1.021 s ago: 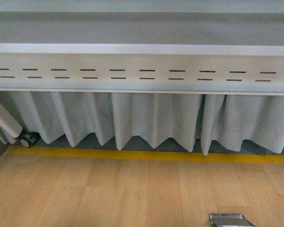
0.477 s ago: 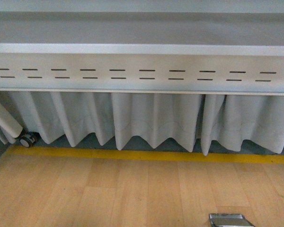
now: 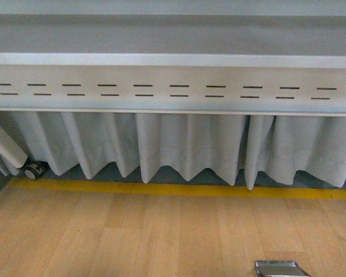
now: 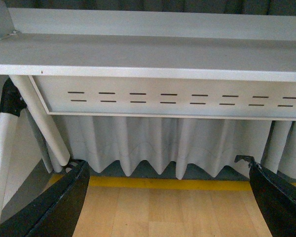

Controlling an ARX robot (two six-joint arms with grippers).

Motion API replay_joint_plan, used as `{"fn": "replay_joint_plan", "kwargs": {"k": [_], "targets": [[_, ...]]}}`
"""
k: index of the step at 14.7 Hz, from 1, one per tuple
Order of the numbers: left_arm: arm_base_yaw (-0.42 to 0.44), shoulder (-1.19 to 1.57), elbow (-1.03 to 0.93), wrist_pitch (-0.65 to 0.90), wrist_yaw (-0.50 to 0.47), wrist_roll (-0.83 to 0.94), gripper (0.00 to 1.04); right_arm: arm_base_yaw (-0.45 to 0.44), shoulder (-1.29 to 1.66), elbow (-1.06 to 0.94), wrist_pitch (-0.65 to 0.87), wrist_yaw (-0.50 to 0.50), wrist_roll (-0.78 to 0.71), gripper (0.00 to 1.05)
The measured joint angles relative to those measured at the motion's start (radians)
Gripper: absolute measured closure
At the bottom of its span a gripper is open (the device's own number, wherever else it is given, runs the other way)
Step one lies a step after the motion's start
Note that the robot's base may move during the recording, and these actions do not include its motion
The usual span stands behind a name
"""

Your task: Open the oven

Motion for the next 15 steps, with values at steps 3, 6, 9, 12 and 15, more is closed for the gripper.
{"fn": "replay_joint_plan", "kwargs": {"k": [3,6,9,12,15], "targets": [[0.000,0.000,0.000,0.000,0.000,0.000,0.07,0.000,0.000,0.000,0.000,0.000,0.000,0.06],[0.000,0.000,0.000,0.000,0.000,0.000,0.07,0.000,0.000,0.000,0.000,0.000,0.000,0.06],[0.000,0.000,0.000,0.000,0.000,0.000,0.07,0.000,0.000,0.000,0.000,0.000,0.000,0.06],[0.000,0.000,0.000,0.000,0.000,0.000,0.07,0.000,0.000,0.000,0.000,0.000,0.000,0.06],[0.000,0.000,0.000,0.000,0.000,0.000,0.07,0.000,0.000,0.000,0.000,0.000,0.000,0.06]]}}
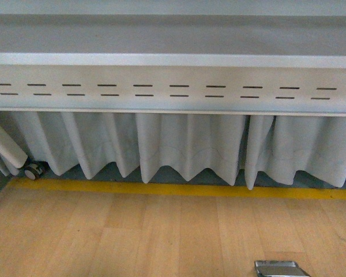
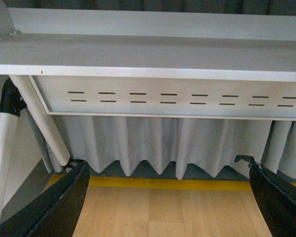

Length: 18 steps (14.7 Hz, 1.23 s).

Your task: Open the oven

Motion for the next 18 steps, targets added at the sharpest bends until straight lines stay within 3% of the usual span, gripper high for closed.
{"fn": "replay_joint_plan", "kwargs": {"k": [18], "targets": [[0.000,0.000,0.000,0.000,0.000,0.000,0.07,0.000,0.000,0.000,0.000,0.000,0.000,0.06]]}}
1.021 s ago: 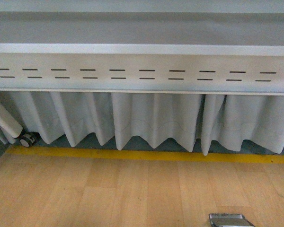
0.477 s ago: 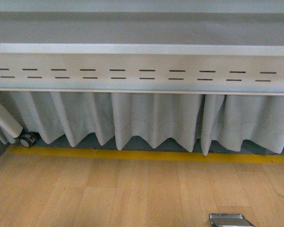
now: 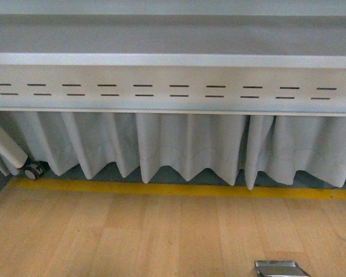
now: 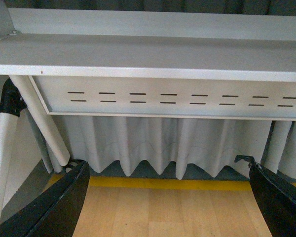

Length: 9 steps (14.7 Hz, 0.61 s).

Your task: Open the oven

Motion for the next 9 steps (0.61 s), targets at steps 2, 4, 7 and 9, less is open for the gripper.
{"fn": "replay_joint_plan", "kwargs": {"k": [2,4,7,9], "targets": [[0.000,0.000,0.000,-0.003,0.000,0.000,0.07,0.000,0.000,0.000,-0.003,0.000,0.000,0.06],[0.000,0.000,0.000,-0.001,0.000,0.000,0.07,0.000,0.000,0.000,-0.002,0.000,0.000,0.06],[0.000,0.000,0.000,0.000,0.000,0.001,0.07,0.000,0.000,0.000,0.000,0.001,0.000,0.06],[0.000,0.000,0.000,0.001,-0.002,0.002,0.07,0.000,0.000,0.000,0.000,-0.001,0.000,0.06]]}}
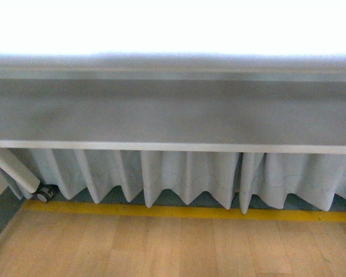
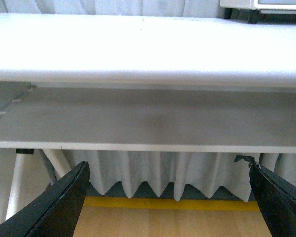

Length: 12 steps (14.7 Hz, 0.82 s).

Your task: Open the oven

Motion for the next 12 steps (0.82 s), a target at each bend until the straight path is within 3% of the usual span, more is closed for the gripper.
{"fn": "replay_joint_plan", "kwargs": {"k": [12], "targets": [[0.000,0.000,0.000,-0.001,0.002,0.002,0.07,0.000,0.000,0.000,0.000,0.000,0.000,0.06]]}}
